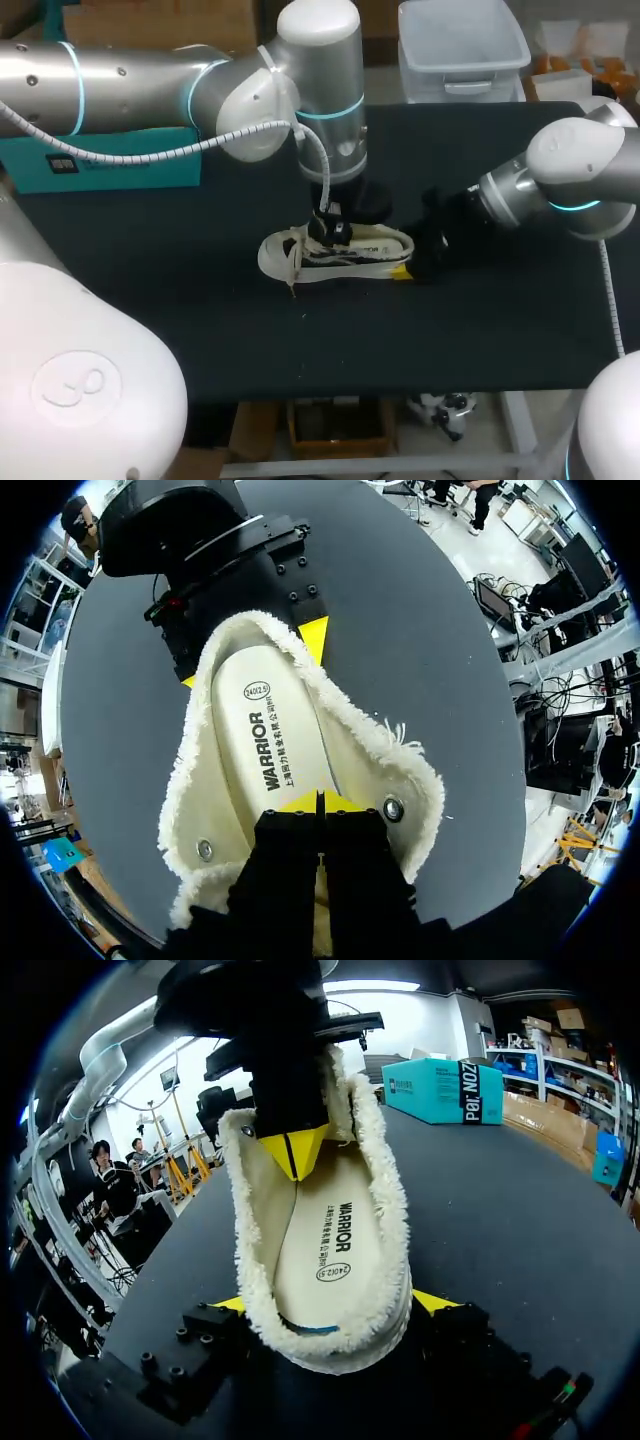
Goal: Open the shoe tongue, take the insole out of the shoe, put the insole back into the shoe, and pack the shoe into the shoebox
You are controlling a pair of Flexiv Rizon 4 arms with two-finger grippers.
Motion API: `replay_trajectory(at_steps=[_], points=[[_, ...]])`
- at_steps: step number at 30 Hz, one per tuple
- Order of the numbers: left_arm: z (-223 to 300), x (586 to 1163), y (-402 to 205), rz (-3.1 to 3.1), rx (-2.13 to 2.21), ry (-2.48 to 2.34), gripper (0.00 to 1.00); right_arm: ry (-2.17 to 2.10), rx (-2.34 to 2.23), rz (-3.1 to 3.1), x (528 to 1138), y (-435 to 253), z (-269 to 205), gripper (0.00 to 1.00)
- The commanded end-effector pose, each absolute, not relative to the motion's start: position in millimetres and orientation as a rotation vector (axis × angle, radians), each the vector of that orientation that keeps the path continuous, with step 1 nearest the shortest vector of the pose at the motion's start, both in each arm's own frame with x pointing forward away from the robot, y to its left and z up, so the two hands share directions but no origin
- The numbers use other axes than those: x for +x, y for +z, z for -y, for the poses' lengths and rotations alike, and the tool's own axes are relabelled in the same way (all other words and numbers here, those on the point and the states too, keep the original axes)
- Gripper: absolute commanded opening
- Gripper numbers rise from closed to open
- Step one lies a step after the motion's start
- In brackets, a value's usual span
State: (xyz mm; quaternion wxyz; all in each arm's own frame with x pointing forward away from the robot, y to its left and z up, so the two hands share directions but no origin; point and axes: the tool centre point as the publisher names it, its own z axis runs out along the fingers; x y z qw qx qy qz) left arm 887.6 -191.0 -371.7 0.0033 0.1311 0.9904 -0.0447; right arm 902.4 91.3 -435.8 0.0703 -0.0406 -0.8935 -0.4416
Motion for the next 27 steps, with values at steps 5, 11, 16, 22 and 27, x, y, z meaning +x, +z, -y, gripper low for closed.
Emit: replay_trajectory(at_steps=[5,11,16,22,27], points=[[200.8,880.6,-380.8,-3.116,0.356,-0.096,0.0,-1.331,-0.122,2.684,902.6,-452.6,-92.0,0.0],[200.4,876.3,-388.8,-3.119,0.316,-0.077,0.0,-1.331,-0.122,2.684,902.6,-452.6,-92.0,0.0],[198.5,873.0,-394.9,-3.132,0.302,-0.059,0.0,-1.331,-0.122,2.684,902.6,-452.6,-92.0,0.0],[192.1,871.5,-400.8,-3.129,0.271,-0.04,0.0,-1.331,-0.122,2.684,902.6,-452.6,-92.0,0.0],[187.5,869.7,-403.4,-3.143,0.257,-0.045,0.0,-1.331,-0.122,2.684,902.6,-452.6,-92.0,0.0]])
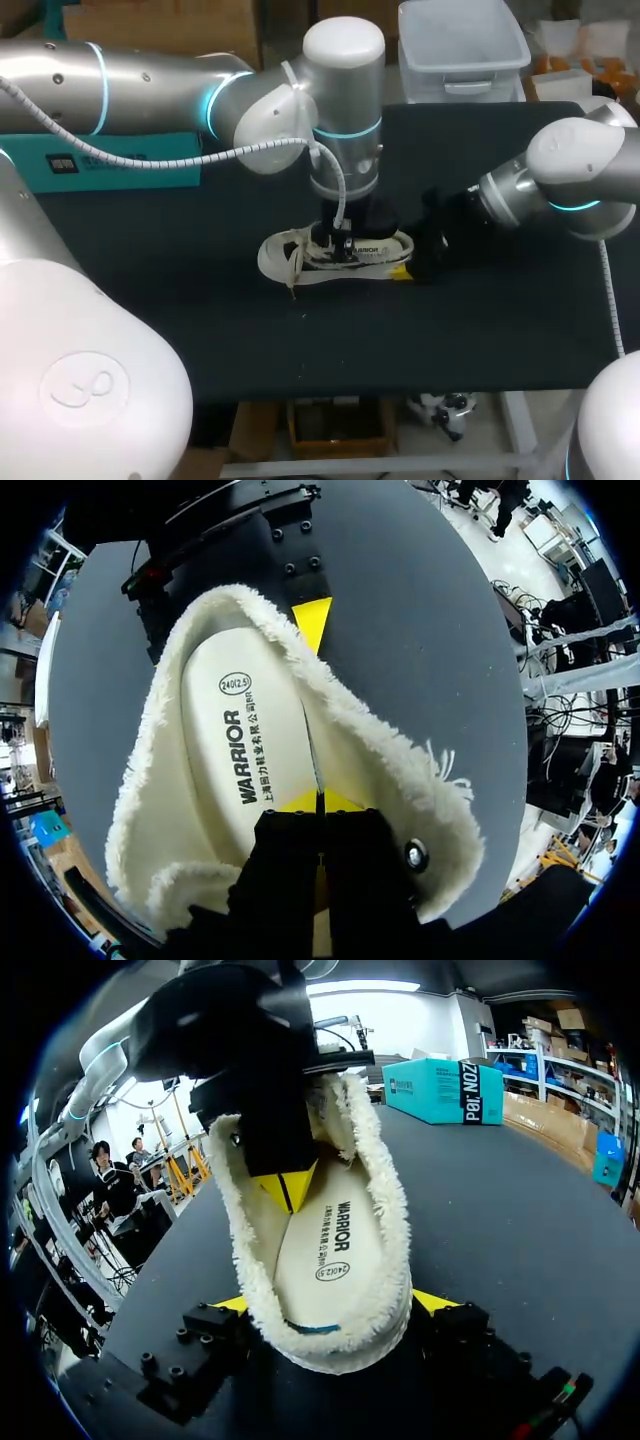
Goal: Open the shoe tongue, take the insole out of the shoe, put the insole back into the shoe, and pack the shoe into the shoebox
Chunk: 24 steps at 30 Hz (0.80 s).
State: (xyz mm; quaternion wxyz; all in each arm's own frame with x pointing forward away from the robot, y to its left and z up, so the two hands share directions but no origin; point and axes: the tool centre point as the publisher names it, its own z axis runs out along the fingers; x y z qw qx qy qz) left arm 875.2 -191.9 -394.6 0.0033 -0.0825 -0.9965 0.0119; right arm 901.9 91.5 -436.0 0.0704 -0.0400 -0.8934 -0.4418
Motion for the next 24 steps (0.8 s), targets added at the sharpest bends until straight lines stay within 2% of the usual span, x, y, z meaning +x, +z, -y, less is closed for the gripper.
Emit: replay_trajectory(at_steps=[1,24], points=[[187.0,868.8,-403.0,3.116,-0.25,0.045,0.0,-1.331,-0.122,2.684,902.6,-452.6,-92.0,0.0],[185.5,871.3,-428.8,3.153,-0.091,0.001,0.0,-1.331,-0.122,2.684,902.6,-452.6,-92.0,0.0]])
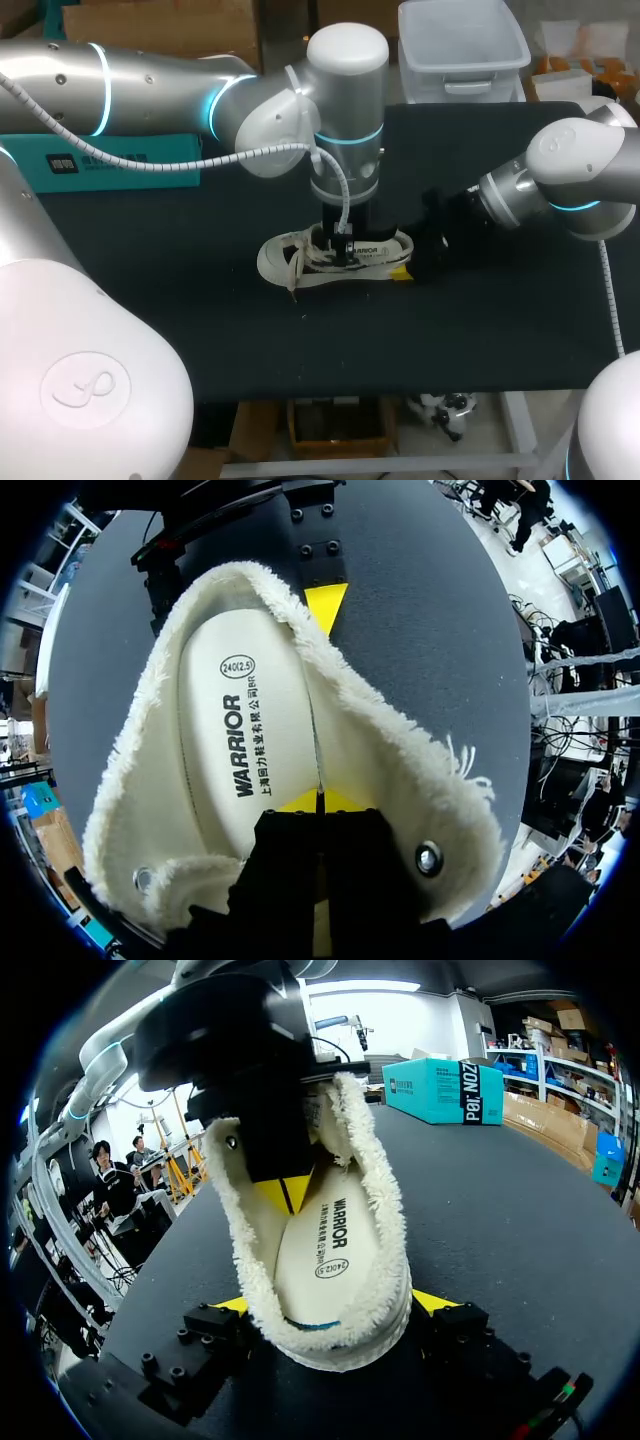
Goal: Open the shoe tongue, take the insole out of the shoe, put the insole back into the shoe, and pack the shoe into the shoebox
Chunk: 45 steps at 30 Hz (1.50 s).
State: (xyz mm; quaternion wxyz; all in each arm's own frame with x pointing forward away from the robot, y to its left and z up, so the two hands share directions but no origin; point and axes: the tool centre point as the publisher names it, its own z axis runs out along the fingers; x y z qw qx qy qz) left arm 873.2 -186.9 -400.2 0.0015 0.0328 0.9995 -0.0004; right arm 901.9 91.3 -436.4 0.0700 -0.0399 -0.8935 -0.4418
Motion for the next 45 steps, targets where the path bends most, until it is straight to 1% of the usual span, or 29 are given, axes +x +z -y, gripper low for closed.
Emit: replay_trajectory(at_steps=[1,3,4,9,10,12,13,14,17,19,20,23,30,35,45], points=[[185.4,871.7,-429.1,-3.127,0.089,-0.001,0.0,-1.331,-0.122,2.684,902.6,-452.6,-92.0,0.0],[185.3,872.0,-429.3,-3.122,0.082,-0.002,0.0,-1.331,-0.122,2.684,902.6,-452.6,-92.0,0.0],[185.3,872.0,-429.3,-3.122,0.082,-0.003,0.04,-1.331,-0.122,2.684,902.6,-452.6,-92.0,0.0],[186.2,872.0,-429.3,-3.111,0.08,0.001,0.11,-1.331,-0.122,2.684,902.6,-452.6,-92.0,0.0],[186.3,872.1,-429.2,-3.108,0.078,0.003,0.15,-1.331,-0.122,2.684,902.6,-452.6,-92.0,0.0],[186.5,872.0,-428.9,-3.105,0.077,0.003,0.19,-1.331,-0.122,2.684,902.6,-452.6,-92.0,0.0],[186.7,872.0,-428.5,-3.102,0.075,0.003,0.19,-1.331,-0.122,2.684,902.6,-452.6,-92.0,0.0],[186.8,871.4,-427.3,-3.099,0.071,0.003,0.22,-1.331,-0.122,2.684,902.6,-452.6,-92.0,0.0],[187.0,870.4,-425.7,-3.088,0.066,0.007,0.22,-1.331,-0.122,2.684,902.6,-452.6,-92.0,0.0],[187.7,870.3,-425.9,-3.089,0.061,0.012,0.24,-1.331,-0.122,2.684,902.6,-452.6,-92.0,0.0],[188.4,870.6,-427.3,-3.089,0.058,0.016,0.28,-1.331,-0.122,2.684,902.6,-452.6,-92.0,0.0],[189.3,870.6,-431.4,-3.089,0.053,0.027,0.34,-1.331,-0.122,2.684,902.6,-452.6,-92.0,0.0],[185.1,873.8,-447.4,-3.091,0.071,0.021,0.28,-1.331,-0.122,2.684,902.6,-452.6,-92.0,0.0],[182.0,877.2,-458.8,-3.083,0.087,0.012,0.31,-1.331,-0.122,2.684,902.6,-452.6,-92.0,0.0],[185.1,885.6,-477.3,-3.021,0.086,0.042,0.27,-1.331,-0.122,2.684,902.6,-452.6,-92.0,0.0]])
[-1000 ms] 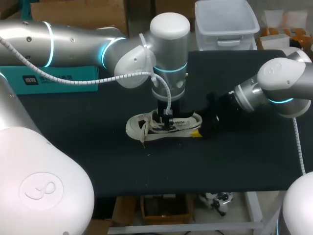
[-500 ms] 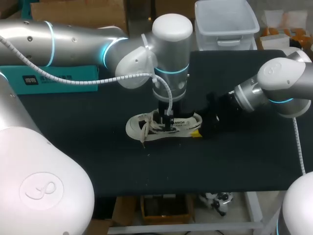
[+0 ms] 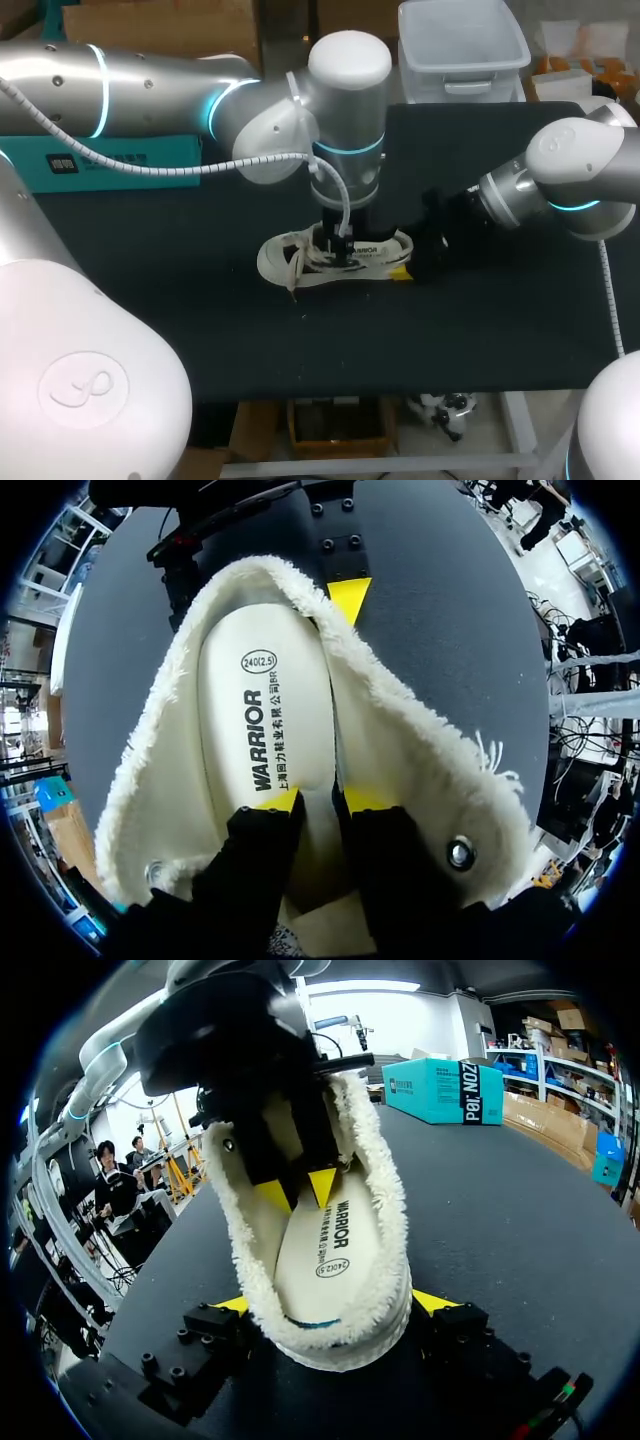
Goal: Open the shoe tongue, take the insole out of the shoe, put the insole back into the shoe, and pack the shoe into the shoebox
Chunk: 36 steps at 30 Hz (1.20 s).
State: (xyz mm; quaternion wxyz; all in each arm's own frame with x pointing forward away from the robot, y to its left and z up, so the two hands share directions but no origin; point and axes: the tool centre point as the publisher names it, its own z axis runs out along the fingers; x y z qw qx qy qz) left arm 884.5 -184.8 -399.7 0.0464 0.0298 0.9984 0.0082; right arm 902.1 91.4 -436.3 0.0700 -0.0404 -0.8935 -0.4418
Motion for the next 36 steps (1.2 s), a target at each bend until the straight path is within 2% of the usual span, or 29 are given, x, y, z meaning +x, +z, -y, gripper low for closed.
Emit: replay_trajectory(at_steps=[1,10,23,30,32,33,35,36], points=[[185.5,887.8,-478.5,-3.011,0.082,0.047,0.26,-1.331,-0.122,2.684,902.6,-452.6,-92.0,0.0],[183.5,908.4,-485.3,-2.963,0.053,0.043,0.26,-1.331,-0.122,2.684,902.6,-452.6,-92.0,0.0],[186.4,944.6,-493.5,-2.888,0.045,0.068,0.32,-1.331,-0.122,2.684,902.6,-452.6,-92.0,0.0],[186.5,959.4,-492.0,-2.854,0.034,0.064,0.3,-1.331,-0.122,2.684,902.6,-452.6,-92.0,0.0],[187.8,963.4,-492.4,-2.844,0.033,0.069,0.27,-1.331,-0.122,2.684,902.6,-452.6,-92.0,0.0],[188.9,965.8,-492.7,-2.84,0.031,0.071,0.18,-1.331,-0.122,2.684,902.6,-452.6,-92.0,0.0],[190.3,968.6,-492.8,-2.838,0.033,0.069,0.11,-1.331,-0.122,2.684,902.6,-452.6,-92.0,0.0],[191.2,970.0,-492.7,-2.837,0.034,0.064,0.0,-1.331,-0.122,2.684,902.6,-452.6,-92.0,0.0]])
